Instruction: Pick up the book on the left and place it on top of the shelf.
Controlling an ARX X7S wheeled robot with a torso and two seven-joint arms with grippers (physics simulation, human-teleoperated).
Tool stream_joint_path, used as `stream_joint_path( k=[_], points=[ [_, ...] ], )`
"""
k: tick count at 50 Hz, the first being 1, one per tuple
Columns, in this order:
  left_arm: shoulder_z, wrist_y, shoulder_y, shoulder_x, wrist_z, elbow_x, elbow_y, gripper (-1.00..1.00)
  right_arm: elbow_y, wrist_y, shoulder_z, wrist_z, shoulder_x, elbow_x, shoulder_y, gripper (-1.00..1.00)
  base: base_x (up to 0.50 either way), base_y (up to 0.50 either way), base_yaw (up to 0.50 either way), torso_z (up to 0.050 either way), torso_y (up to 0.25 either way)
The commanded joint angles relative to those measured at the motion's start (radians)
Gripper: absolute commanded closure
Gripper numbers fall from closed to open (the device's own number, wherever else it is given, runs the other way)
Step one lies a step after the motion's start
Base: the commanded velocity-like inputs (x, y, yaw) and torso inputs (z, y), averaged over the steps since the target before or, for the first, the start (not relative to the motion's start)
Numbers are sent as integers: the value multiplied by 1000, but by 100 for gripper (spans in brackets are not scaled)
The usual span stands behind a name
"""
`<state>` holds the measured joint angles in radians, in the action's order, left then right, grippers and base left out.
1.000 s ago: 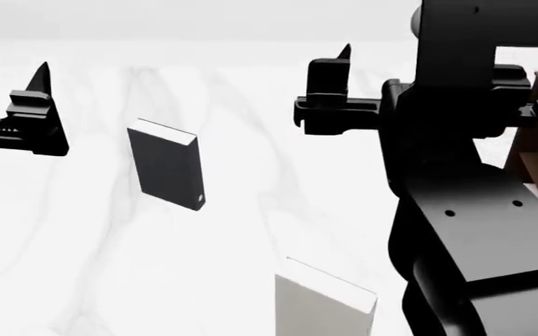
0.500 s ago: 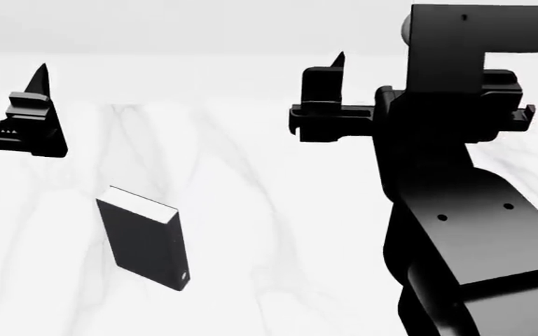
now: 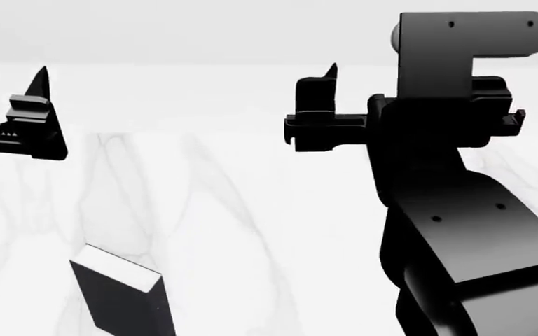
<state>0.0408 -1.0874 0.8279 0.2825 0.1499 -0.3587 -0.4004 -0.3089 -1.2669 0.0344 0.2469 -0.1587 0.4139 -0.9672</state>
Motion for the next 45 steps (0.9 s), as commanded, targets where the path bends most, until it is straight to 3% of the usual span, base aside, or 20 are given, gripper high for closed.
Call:
stream_joint_path(
  k=[1,2,3,5,6,45],
  points=[
    [-1,1,-3,9,-1,-6,1,-100,155,76,190,-156,-137,85,-173,-100,0,0,0,0,0],
    [-2,-1,-3,9,-1,-7,1,-100,305,83,330,-306,-48,-65,-123,-100,0,0,0,0,0],
    [-3,-3,0,9,-1,-8,1,-100,312,67,342,-456,-52,-215,-129,-100,0,0,0,0,0],
    [-6,-3,-1,9,0,-10,0,-100,327,73,346,-756,-46,-219,-131,-100,0,0,0,0,0],
    [-6,-4,0,9,1,-10,0,-100,334,76,352,-793,-45,-224,-133,-100,0,0,0,0,0],
    [-3,-4,-2,17,12,-25,2,-100,330,86,397,-819,-4,-172,-116,-100,0,0,0,0,0]
  ],
)
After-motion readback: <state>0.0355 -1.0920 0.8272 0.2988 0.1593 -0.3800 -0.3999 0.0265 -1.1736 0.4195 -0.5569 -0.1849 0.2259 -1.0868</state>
